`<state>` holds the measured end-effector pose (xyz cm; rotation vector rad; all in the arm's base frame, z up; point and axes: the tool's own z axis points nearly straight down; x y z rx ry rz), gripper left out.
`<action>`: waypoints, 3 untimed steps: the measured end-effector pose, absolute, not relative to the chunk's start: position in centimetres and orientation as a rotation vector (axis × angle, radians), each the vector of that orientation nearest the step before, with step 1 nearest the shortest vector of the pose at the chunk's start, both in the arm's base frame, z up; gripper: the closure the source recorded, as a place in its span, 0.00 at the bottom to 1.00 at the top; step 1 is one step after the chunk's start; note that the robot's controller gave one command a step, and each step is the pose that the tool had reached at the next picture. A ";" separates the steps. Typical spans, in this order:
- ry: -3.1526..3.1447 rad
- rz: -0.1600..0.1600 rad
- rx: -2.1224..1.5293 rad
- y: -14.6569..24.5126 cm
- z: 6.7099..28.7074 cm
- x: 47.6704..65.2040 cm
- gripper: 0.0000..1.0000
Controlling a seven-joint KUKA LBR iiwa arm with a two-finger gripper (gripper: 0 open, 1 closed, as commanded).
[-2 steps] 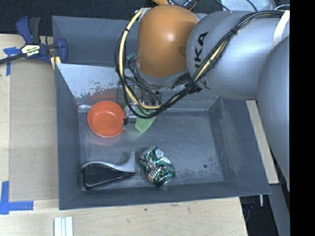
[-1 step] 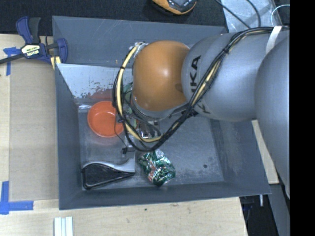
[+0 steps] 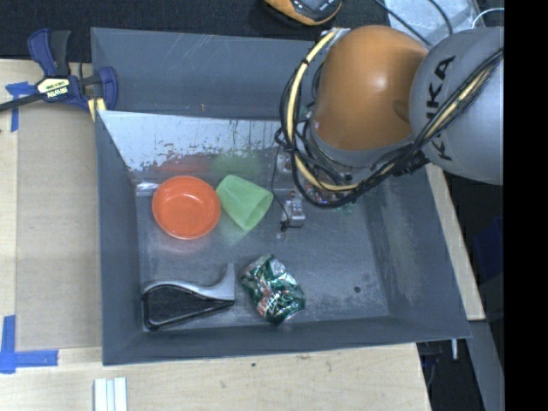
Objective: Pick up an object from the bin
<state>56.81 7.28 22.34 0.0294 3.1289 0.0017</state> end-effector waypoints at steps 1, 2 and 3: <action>3.136 0.003 0.064 9.9 12.6 52.2 0.00; 3.119 -0.005 0.023 2.2 16.8 51.2 0.00; 3.146 0.004 -0.022 6.2 8.3 51.0 0.00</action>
Offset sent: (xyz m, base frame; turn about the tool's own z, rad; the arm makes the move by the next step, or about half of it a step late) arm -0.0581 -0.0451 -0.0595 -0.0110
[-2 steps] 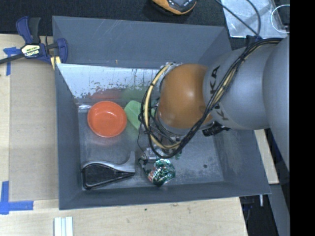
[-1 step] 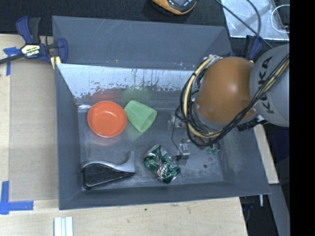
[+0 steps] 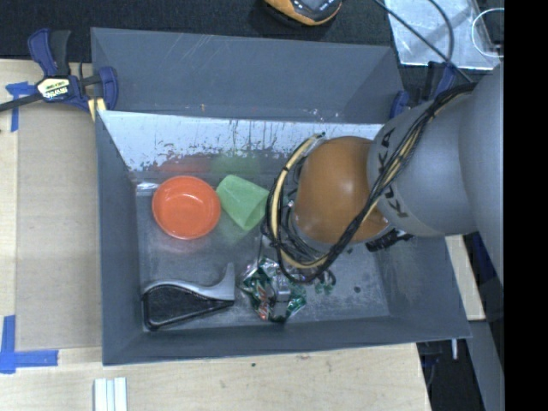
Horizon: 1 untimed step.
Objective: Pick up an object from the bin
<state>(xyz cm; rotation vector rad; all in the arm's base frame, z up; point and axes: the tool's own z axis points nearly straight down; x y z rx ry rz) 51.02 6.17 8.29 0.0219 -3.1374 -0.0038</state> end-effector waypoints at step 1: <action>-3.140 0.018 0.402 7.6 10.0 51.3 1.00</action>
Offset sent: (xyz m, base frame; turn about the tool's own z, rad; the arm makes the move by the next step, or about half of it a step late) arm 0.0000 0.0000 0.0000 0.0000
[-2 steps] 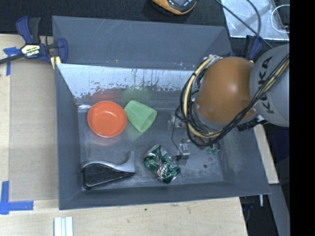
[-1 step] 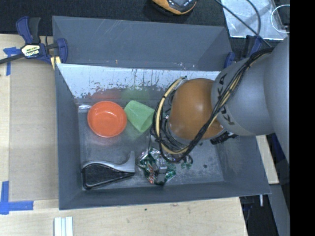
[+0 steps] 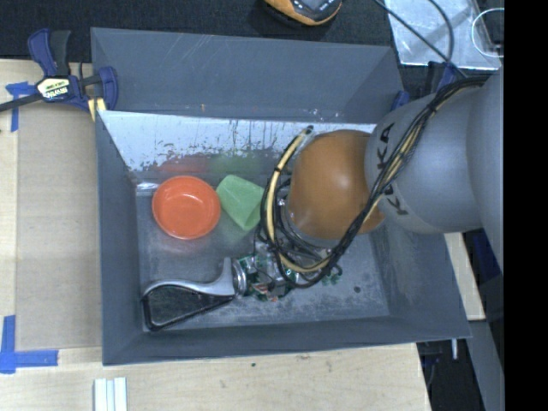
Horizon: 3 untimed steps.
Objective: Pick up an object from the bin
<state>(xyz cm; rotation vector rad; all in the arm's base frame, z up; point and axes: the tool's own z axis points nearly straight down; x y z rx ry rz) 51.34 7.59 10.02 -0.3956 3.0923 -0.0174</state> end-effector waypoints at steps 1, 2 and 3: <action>3.093 -0.017 -0.394 7.6 10.0 51.3 1.00; 3.077 -0.020 -0.453 8.4 14.5 51.9 1.00; 3.101 -0.016 -0.316 9.6 24.7 51.8 1.00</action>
Offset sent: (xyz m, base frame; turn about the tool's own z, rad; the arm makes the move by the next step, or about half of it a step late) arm 0.0035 0.0085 0.0420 -0.0406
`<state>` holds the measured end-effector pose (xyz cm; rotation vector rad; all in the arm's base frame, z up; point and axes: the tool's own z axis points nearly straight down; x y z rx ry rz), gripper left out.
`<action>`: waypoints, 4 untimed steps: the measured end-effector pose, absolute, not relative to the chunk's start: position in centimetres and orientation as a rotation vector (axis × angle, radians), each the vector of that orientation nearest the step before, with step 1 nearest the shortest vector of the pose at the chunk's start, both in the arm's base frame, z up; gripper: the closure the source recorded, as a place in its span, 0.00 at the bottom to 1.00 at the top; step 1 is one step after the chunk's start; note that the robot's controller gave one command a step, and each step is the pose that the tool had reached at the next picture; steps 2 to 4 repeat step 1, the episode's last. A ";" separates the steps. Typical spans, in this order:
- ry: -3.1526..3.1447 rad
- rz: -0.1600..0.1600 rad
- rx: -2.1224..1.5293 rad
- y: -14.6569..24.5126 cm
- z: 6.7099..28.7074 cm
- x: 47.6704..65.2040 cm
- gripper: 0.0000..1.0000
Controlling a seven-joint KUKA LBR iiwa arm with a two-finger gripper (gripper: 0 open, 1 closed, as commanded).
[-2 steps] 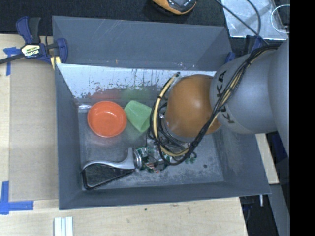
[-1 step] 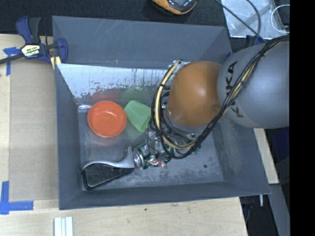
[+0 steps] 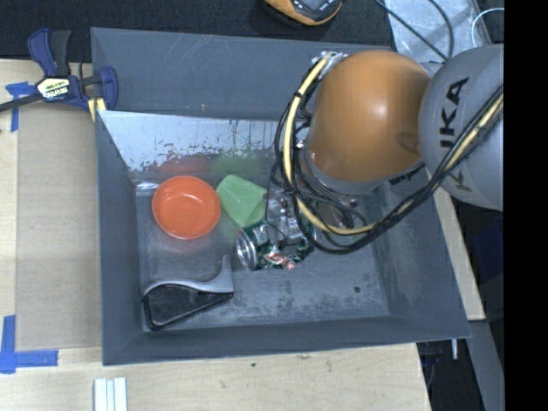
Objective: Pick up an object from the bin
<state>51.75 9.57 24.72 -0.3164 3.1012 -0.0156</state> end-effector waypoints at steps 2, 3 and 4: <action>3.089 -0.012 -0.310 9.3 26.3 51.5 1.00; 3.089 -0.012 -0.310 9.3 26.3 51.5 1.00; 3.089 -0.012 -0.310 9.3 26.3 51.5 1.00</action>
Offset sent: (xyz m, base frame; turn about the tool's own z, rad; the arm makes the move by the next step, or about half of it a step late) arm 0.0269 -0.0191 0.0374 -0.1523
